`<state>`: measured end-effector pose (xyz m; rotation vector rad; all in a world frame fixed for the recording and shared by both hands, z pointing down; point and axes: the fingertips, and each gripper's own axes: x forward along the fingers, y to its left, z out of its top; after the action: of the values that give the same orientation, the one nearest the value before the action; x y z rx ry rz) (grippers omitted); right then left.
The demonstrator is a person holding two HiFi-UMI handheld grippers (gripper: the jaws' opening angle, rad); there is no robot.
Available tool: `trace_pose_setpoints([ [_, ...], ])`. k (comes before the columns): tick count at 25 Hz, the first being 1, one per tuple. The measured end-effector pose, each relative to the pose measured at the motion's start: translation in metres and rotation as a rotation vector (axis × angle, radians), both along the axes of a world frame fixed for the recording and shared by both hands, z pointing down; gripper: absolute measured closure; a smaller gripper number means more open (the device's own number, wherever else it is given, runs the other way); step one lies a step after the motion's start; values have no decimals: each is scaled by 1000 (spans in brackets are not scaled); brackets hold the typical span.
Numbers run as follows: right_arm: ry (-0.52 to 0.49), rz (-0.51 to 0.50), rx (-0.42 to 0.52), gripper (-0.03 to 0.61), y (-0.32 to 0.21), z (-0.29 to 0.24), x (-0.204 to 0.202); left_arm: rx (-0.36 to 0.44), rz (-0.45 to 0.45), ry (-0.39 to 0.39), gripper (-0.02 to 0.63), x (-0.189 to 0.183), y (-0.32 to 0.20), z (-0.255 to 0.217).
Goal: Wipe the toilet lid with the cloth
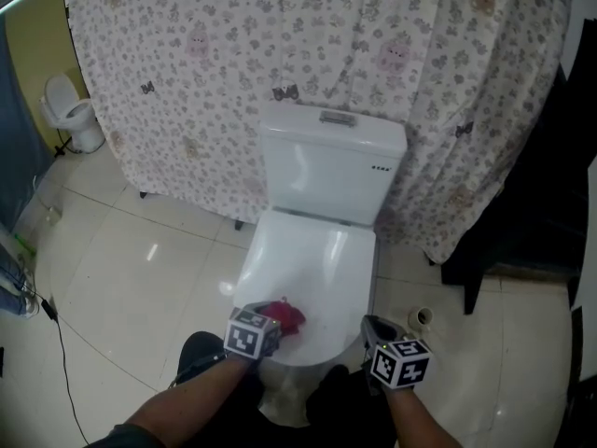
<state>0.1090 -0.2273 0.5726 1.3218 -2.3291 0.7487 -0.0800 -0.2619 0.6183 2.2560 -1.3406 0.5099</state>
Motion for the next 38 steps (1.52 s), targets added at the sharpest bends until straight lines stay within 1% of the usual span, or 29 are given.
trace_pose_setpoints([
  [3, -5, 1, -7, 574, 1, 3, 0, 1, 16, 4, 535, 10, -1, 3],
  [7, -12, -1, 4, 574, 0, 1, 3, -8, 20, -9, 535, 18, -4, 12],
  [12, -13, 0, 1, 574, -1, 3, 6, -10, 23, -48, 537, 23, -6, 19],
  [16, -21, -6, -1, 574, 0, 3, 5, -19, 47, -82, 538, 30, -5, 23],
  [20, -24, -7, -9, 574, 4, 5, 7, -43, 49, -62, 537, 36, -5, 24],
  [24, -22, 6, -27, 574, 6, 14, 12, -19, 53, -75, 537, 45, -4, 22],
  [28, -30, 13, -54, 574, 12, 22, 11, -26, 53, -67, 538, 51, -4, 26],
  [31, -33, 17, -53, 574, 12, 22, 14, -24, 64, -63, 538, 57, -5, 23],
  [34, -34, 41, -55, 574, 12, 21, 22, -15, 68, -65, 538, 62, -6, 19],
  [38, -49, 60, -51, 574, 17, 18, 30, -22, 72, -60, 538, 68, -4, 24],
])
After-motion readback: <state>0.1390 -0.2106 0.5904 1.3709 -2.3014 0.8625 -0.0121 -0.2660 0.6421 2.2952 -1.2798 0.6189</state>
